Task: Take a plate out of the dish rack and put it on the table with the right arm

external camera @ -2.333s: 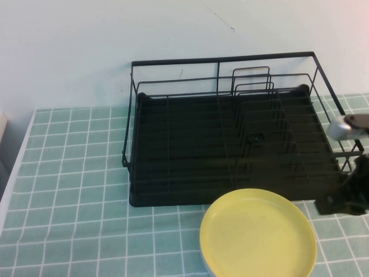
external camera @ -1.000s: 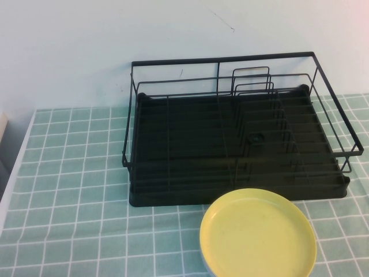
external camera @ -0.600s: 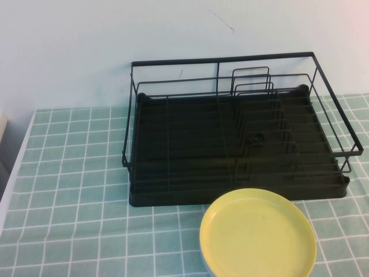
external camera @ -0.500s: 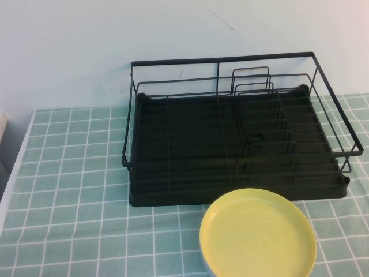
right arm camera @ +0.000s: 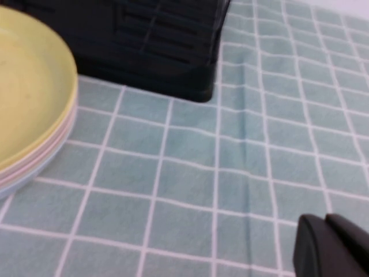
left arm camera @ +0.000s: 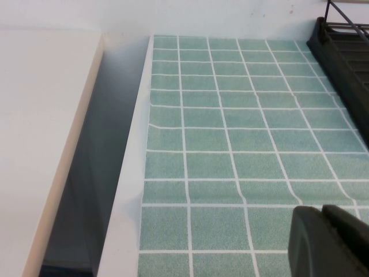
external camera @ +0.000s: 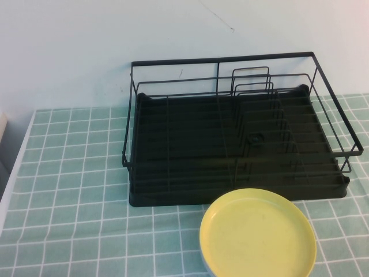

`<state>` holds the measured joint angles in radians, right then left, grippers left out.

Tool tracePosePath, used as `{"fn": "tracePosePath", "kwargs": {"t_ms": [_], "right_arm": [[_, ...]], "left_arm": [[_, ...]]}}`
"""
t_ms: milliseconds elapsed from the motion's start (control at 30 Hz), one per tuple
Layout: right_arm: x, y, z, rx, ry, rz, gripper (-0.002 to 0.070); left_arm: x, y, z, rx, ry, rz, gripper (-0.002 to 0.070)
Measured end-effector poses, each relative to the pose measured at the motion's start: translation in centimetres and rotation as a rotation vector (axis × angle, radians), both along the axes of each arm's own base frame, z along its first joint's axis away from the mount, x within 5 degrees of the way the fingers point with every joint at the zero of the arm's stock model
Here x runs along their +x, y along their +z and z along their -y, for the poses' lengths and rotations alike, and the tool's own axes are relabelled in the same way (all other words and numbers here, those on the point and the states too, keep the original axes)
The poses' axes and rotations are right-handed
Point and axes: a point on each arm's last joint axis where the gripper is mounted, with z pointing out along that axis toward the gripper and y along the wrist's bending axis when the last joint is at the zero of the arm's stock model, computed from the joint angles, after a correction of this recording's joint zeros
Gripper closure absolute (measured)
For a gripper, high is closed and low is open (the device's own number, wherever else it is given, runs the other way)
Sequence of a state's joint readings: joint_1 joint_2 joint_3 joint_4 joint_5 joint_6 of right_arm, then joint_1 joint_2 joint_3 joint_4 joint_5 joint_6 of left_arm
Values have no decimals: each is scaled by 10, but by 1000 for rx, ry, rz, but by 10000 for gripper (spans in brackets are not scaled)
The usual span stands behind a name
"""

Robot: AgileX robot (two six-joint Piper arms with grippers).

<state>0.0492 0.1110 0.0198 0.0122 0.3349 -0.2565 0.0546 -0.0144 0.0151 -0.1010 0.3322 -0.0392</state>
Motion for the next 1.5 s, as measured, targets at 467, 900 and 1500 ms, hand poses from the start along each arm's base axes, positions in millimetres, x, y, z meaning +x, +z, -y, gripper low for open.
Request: {"fn": "tracePosePath", "kwargs": {"t_ms": [467,900,1500], "right_arm": [[-6,6,2,-8,-16,114,678],[-6,6,2,-8,-16,110,678],[-6,5,2,40,-35,104,678]], "left_arm": [[0,0,0,0,0,0,678],[0,0,0,0,0,0,678],[0,0,0,0,0,0,678]]}}
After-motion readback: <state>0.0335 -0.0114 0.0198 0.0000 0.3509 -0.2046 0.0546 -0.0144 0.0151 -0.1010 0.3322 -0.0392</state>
